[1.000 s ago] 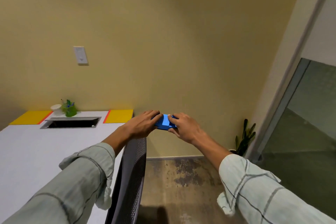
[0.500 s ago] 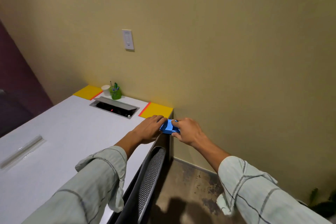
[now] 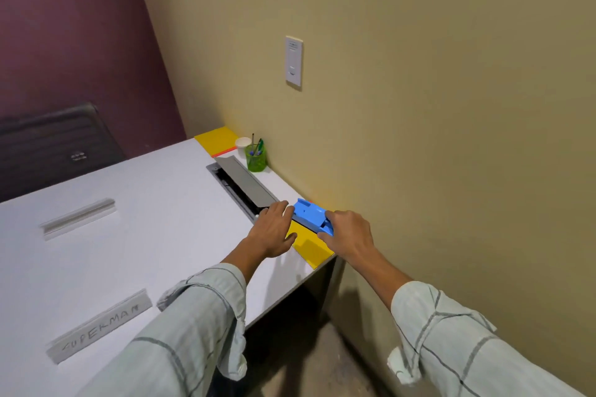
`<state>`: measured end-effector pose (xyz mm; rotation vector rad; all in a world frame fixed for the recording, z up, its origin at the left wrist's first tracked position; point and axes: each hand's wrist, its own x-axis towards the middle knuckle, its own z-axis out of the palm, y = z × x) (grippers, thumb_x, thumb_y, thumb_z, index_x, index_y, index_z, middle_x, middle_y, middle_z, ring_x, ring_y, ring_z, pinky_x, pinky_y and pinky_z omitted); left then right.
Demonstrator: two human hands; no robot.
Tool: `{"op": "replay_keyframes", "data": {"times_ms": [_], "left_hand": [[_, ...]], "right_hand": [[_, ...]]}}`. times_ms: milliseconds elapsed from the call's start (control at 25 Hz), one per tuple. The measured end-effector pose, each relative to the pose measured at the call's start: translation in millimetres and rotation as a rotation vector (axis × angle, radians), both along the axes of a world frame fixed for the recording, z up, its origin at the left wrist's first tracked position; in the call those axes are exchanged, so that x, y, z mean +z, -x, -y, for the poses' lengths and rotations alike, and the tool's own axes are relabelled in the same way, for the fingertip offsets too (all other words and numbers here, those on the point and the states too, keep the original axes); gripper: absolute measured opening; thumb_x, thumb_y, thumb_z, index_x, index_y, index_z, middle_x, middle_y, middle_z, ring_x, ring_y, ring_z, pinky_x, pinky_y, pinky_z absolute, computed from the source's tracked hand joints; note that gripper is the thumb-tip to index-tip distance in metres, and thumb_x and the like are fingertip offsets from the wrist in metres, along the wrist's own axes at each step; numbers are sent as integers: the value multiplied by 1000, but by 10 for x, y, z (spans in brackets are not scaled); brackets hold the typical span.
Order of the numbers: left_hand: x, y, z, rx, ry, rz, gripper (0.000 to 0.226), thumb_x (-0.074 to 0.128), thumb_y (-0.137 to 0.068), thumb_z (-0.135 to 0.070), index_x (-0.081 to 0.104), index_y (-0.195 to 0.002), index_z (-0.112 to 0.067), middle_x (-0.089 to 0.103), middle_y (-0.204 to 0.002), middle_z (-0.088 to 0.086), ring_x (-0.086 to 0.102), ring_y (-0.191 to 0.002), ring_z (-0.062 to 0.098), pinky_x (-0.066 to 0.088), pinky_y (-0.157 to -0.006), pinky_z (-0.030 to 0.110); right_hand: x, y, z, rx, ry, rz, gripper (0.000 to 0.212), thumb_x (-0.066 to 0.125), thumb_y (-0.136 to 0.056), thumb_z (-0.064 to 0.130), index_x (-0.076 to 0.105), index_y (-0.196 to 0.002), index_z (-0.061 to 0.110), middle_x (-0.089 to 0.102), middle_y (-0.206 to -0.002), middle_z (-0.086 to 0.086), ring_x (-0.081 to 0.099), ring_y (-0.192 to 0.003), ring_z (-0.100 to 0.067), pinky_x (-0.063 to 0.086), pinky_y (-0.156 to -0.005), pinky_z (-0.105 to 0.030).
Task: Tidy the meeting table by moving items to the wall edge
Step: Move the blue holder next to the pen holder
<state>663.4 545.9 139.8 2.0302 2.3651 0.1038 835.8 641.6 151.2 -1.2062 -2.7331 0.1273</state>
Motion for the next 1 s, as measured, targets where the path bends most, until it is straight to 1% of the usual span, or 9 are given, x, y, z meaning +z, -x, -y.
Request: {"op": "replay_keyframes", "data": {"times_ms": [200,320,440,560,640,720,800,880,1000], "left_hand": [[-399,527,-679,154,46,45,60,50,-94,-43,35,-140,-7,38,-145,14,37,-131,31,36,-107,44],[-556,762,-984,214,94,52,59,49,-94,-43,35,-140,-8,40,-144,13,39,-129,30,37,-106,44],[-588,991,-1262,290,108,114,59,50,-93,-42,35,-140,-9,40,-144,13,38,-129,30,37,-107,44],[-599,1204,-1517,372,113,132,61,52,-93,-42,33,-142,-10,38,-146,12,36,-132,30,36,-109,44],[-640,1312,-1669,422,111,169,62,52,-93,-41,32,-143,-10,37,-147,12,35,-133,29,34,-110,44],[-751,1369,-1756,475,98,194,62,50,-93,-42,31,-144,-12,35,-148,12,34,-135,29,31,-112,45],[-883,1412,-1796,503,125,222,61,48,-95,-43,29,-145,-13,34,-150,11,32,-136,28,29,-114,44],[-1004,1472,-1813,527,147,215,62,47,-96,-45,28,-145,-13,32,-151,10,31,-138,28,27,-116,45],[-1073,1625,-1856,548,162,223,63,46,-96,-47,28,-146,-12,30,-153,11,29,-139,29,25,-117,46]], "right_hand": [[-454,728,-818,39,59,-21,42,68,-86,49,60,-114,19,68,-99,-3,64,-91,-24,51,-70,-32],[-588,1135,-1189,42,102,-49,45,70,-85,47,60,-117,18,69,-100,-3,64,-91,-22,52,-71,-31],[-639,1498,-1564,64,138,-60,43,70,-84,47,59,-112,17,69,-94,-4,64,-84,-23,45,-63,-28],[-784,1794,-1866,163,108,26,44,67,-84,52,57,-109,17,66,-90,-4,62,-79,-23,39,-60,-27],[-920,1971,-2033,226,102,81,46,65,-85,54,56,-110,16,66,-91,-5,64,-81,-23,40,-61,-28],[-1104,2110,-2139,258,86,146,48,64,-86,54,54,-115,17,66,-95,-6,64,-85,-22,45,-64,-29],[-1307,2193,-2185,260,128,187,49,63,-88,55,53,-118,17,65,-98,-6,63,-87,-20,48,-68,-29],[-1482,2221,-2212,246,149,198,48,61,-89,54,53,-119,17,64,-99,-5,62,-87,-19,47,-68,-28],[-1620,2376,-2314,219,148,221,47,60,-90,54,52,-117,16,60,-90,-3,60,-79,-17,47,-65,-26]]}}
